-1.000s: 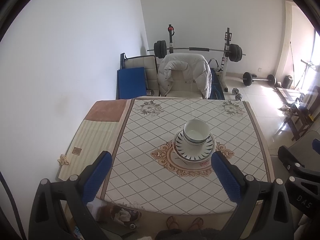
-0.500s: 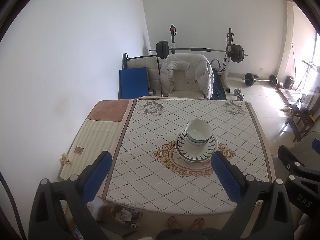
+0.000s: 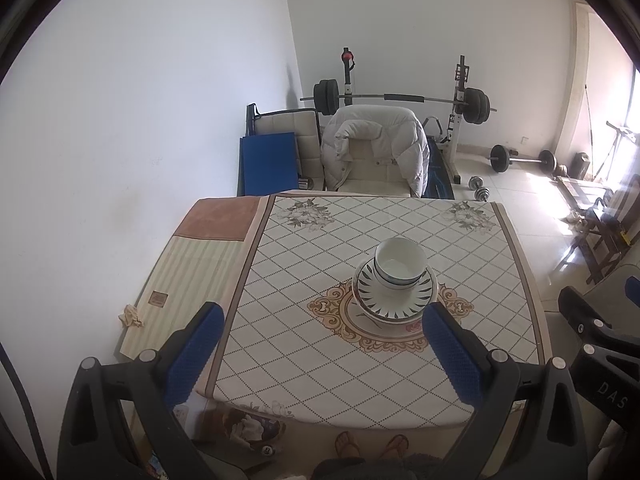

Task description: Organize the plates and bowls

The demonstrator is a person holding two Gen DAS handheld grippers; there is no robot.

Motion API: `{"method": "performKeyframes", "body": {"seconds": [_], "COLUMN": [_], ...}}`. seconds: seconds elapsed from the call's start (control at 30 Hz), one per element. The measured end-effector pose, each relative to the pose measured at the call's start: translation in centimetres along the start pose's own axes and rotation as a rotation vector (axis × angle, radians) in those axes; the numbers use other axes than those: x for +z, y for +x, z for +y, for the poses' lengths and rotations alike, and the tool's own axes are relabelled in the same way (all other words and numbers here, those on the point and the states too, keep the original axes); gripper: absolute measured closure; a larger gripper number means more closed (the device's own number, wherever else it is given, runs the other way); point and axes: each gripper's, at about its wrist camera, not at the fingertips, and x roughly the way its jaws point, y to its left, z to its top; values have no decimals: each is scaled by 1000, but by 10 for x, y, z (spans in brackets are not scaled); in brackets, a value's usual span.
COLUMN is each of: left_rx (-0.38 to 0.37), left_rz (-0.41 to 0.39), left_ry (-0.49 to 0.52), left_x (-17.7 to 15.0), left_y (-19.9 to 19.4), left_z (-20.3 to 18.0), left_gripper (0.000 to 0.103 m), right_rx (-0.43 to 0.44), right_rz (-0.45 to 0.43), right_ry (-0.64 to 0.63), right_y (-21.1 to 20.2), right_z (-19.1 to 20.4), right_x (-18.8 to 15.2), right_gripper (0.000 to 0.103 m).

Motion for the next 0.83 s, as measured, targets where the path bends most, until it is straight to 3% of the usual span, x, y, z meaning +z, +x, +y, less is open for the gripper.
{"method": "performKeyframes", "body": {"seconds": [0.83], "left_rx": [5], "left_rz": [-18], "left_ry": [11], "left_x": [1], "left_y": [-1], "left_z": [0], "left_gripper": [1], "right_rx": [0], "right_rz": [-3], "right_ry": [7], "right_y": [4], "right_z": [4], "right_x": [-3], "right_gripper": [0]}}
